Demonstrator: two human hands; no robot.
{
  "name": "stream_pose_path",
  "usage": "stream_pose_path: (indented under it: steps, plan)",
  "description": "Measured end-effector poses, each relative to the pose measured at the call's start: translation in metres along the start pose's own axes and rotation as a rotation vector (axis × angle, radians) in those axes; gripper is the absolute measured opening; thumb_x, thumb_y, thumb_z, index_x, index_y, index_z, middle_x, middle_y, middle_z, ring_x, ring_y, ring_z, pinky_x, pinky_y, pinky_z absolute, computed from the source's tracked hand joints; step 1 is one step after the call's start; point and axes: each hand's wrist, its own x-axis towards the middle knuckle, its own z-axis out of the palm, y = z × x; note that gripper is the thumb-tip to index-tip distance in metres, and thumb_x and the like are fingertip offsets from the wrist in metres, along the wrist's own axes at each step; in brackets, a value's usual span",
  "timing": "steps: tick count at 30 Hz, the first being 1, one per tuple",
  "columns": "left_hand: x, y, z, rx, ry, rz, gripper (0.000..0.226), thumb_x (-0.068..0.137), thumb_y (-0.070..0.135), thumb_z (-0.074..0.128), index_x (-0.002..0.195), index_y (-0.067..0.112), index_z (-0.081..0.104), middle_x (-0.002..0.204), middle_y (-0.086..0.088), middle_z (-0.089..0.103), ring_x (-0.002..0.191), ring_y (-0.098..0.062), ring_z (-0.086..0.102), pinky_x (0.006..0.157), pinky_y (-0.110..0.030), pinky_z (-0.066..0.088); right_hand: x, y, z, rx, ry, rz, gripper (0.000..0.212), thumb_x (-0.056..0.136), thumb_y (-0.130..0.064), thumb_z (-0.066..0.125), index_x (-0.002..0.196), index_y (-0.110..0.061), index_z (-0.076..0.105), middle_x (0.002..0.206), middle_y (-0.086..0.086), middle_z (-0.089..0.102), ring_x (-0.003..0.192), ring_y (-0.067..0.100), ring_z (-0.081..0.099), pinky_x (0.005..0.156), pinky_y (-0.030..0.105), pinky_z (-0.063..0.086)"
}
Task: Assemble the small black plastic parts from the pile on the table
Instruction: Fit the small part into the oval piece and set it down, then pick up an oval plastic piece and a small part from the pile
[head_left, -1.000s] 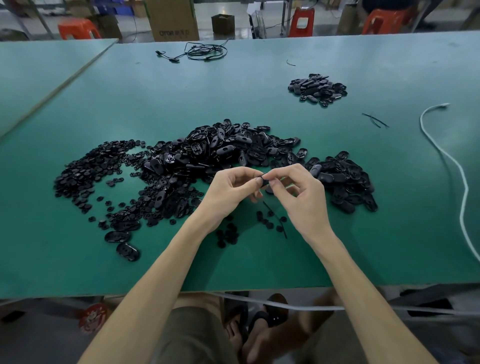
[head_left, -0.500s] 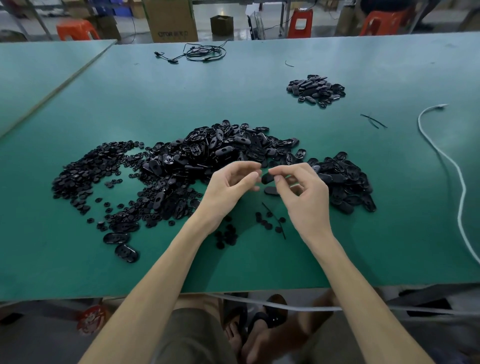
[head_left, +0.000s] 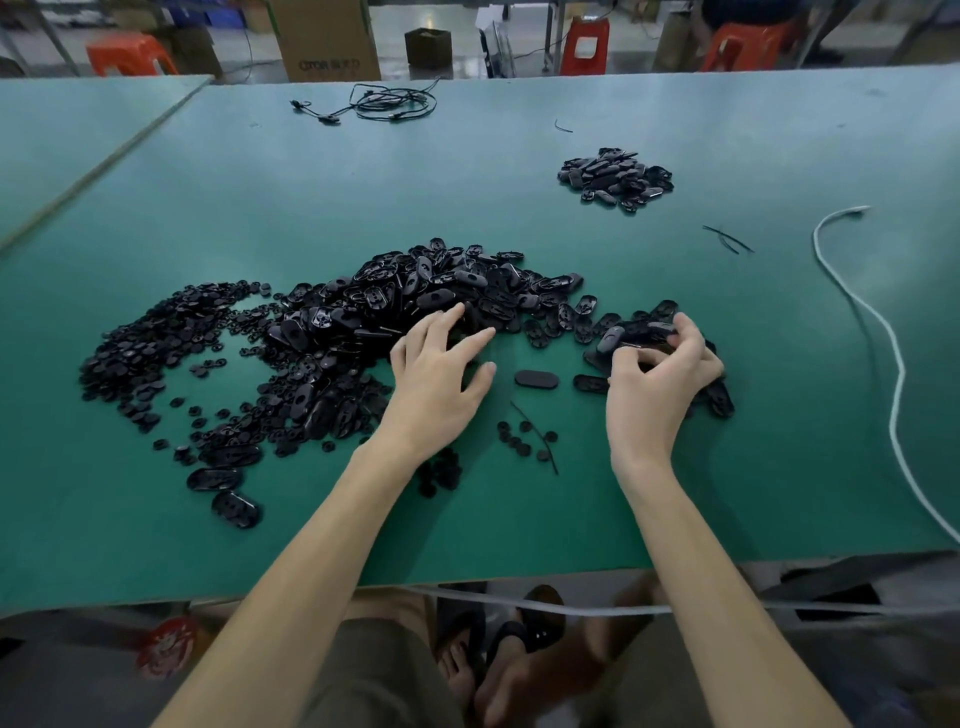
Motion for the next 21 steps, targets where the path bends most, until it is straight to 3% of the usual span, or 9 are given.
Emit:
stream_pose_path:
  steps: [8,16,19,21]
  plan:
    - [0.001,-0.002,0.005,0.143,-0.039,0.002,0.058,0.109,0.047,0.041,0.159,0.018,0.040,0.170,-0.008,0.025,0.158,-0.019,0.005,0.122,-0.042,0.000,-0.003,0.002,0.001,0.004,-0.011,-0.009,0.052,0.095,0.003,0.054,0.144,-0.014,0.046,0.131,0.003,0.030,0.075,-0.012,0.055,0.072,0.005,0.045]
    - [-0.002,0.003,-0.003,-0.093,0.101,-0.066,0.051,0.109,0.032,0.051,0.154,0.010,0.046,0.159,-0.002,0.044,0.151,-0.018,0.027,0.121,-0.035,0.012,-0.002,0.003,0.000,-0.005,0.018,-0.037,0.047,0.096,0.003,0.055,0.140,-0.011,0.047,0.131,0.004,0.031,0.071,-0.009,0.054,0.072,0.006,0.045]
    - [-0.003,0.003,-0.007,-0.286,0.217,-0.107,0.030,0.107,0.024,0.055,0.135,0.016,0.061,0.130,0.009,0.063,0.129,-0.010,0.051,0.117,-0.035,0.033,-0.002,0.002,-0.001,-0.011,0.010,-0.043,0.050,0.096,0.002,0.055,0.144,-0.011,0.047,0.133,0.002,0.031,0.074,-0.011,0.055,0.074,0.008,0.047]
    - [-0.003,0.003,-0.010,-0.449,0.278,-0.158,0.012,0.106,0.018,0.057,0.117,0.021,0.062,0.104,0.015,0.064,0.095,0.003,0.058,0.090,-0.020,0.049,-0.004,0.001,-0.001,-0.003,0.014,-0.068,0.049,0.097,0.002,0.054,0.143,-0.011,0.048,0.133,0.001,0.032,0.076,-0.011,0.056,0.075,0.009,0.047]
